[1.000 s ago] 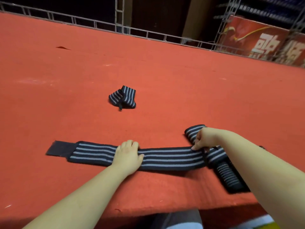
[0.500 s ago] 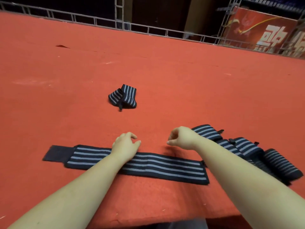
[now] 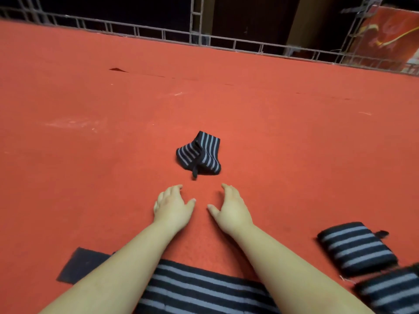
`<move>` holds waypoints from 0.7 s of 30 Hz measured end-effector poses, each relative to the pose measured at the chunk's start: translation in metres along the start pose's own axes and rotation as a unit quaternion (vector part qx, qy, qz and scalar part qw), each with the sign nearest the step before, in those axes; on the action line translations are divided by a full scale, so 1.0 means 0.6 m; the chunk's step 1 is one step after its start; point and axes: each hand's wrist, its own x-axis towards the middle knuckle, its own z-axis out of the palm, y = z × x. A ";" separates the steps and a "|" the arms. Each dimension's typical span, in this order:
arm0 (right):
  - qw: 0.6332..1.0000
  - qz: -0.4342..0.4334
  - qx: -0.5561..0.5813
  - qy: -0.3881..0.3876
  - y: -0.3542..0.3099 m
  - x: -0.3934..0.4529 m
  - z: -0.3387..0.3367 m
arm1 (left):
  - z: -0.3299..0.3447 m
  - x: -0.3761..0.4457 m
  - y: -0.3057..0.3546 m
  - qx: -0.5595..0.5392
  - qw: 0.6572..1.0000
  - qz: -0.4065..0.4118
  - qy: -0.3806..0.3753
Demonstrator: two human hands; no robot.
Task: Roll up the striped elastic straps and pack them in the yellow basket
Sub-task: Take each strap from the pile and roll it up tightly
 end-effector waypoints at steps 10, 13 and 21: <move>0.990 -0.002 0.093 0.107 -0.005 0.185 0.046 | 0.051 0.182 0.010 -0.019 0.996 0.023 0.086; 0.988 -0.011 0.086 0.125 -0.007 0.216 0.056 | 0.049 0.222 0.008 -0.071 0.991 0.045 0.106; 0.958 0.021 0.239 0.159 -0.001 0.199 0.038 | 0.043 0.242 -0.006 -0.285 0.954 0.079 0.040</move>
